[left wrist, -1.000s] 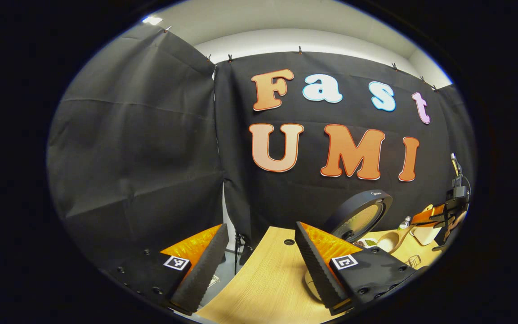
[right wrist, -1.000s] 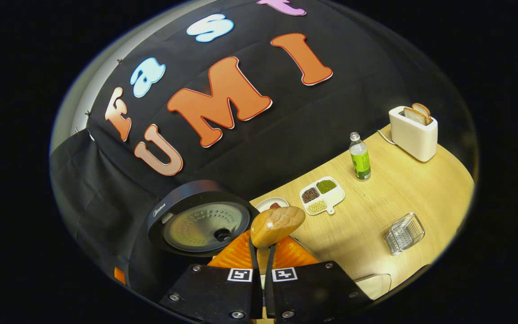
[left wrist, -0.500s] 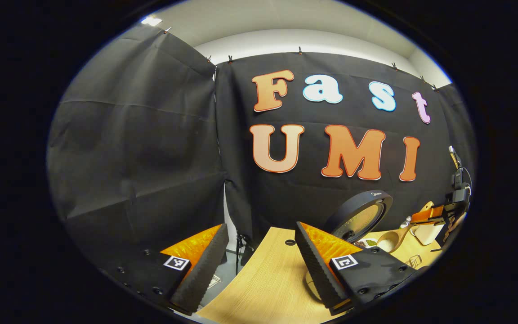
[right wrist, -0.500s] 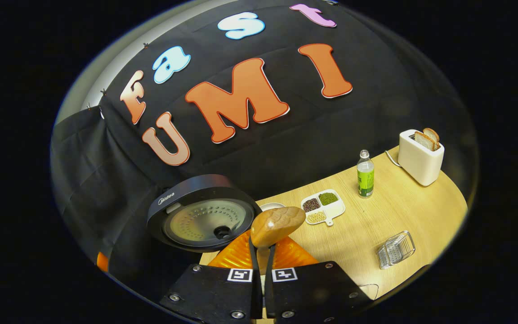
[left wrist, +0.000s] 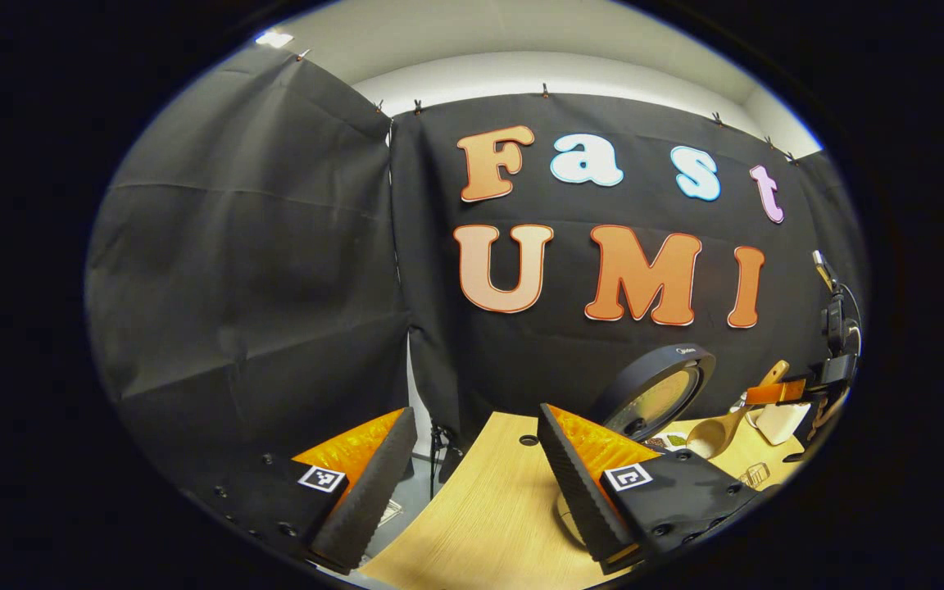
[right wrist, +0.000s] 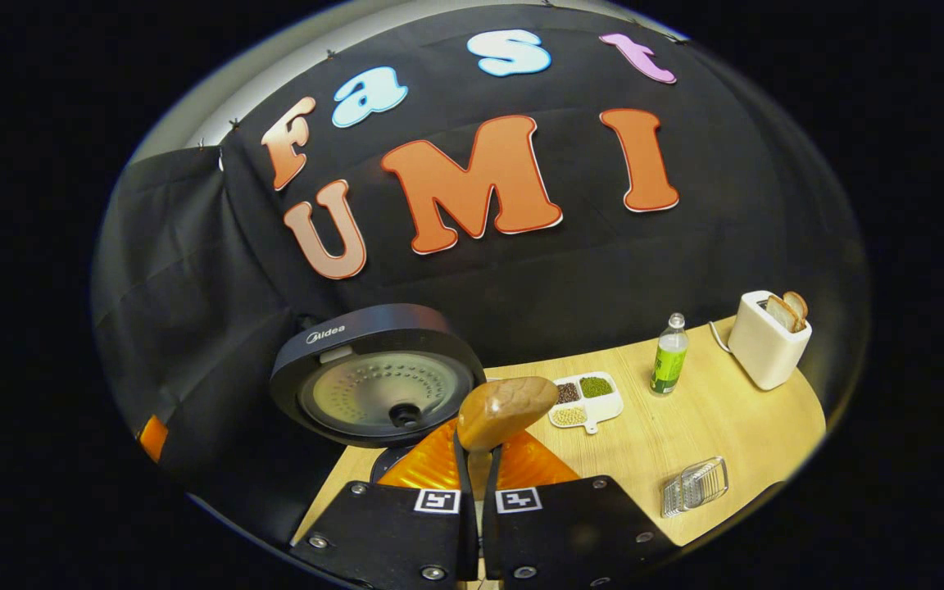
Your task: Close the left gripper, press the button to open the rice cooker; take a wooden spoon from the chopstick holder with the right hand, scoop a spoonful of rice and pour it into the rice cooker, then put the wooden spoon back into the chopstick holder.
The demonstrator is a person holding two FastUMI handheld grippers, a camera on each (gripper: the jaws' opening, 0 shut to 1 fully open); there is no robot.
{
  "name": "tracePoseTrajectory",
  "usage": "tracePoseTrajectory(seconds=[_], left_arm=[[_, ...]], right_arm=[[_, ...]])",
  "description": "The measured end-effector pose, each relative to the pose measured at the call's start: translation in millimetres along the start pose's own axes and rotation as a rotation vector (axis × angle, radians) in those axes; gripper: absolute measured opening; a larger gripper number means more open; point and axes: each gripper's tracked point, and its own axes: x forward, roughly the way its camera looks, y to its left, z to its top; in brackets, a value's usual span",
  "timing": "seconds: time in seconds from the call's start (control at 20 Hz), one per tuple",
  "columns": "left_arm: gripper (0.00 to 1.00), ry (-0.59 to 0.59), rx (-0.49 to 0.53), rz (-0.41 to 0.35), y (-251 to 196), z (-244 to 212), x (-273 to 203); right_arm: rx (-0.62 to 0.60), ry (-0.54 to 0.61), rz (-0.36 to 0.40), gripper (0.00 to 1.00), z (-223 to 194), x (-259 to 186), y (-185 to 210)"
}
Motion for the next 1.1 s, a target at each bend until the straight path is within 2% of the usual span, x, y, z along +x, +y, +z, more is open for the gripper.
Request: tracePoseTrajectory(seconds=[0.35, 0.4, 0.7, 1.1], left_arm=[[0.97, 0.007, -0.001, 0.006, 3, -4, -3], [1.0, 0.005, -0.001, 0.007, 4, -3, -2], [0.97, 0.009, 0.009, 0.013, 6, -8, -8], [0.99, 0.013, 0.004, 0.012, 9, -11, -16]], right_arm=[[-0.144, -0.01, 0.002, 0.02, -4, -5, 6], [-0.159, -0.013, 0.0, 0.02, -5, -5, 7], [-0.23, -0.031, 0.018, 0.02, -6, -10, 13], [-0.407, -0.074, 0.01, 0.02, -11, -18, 20]])
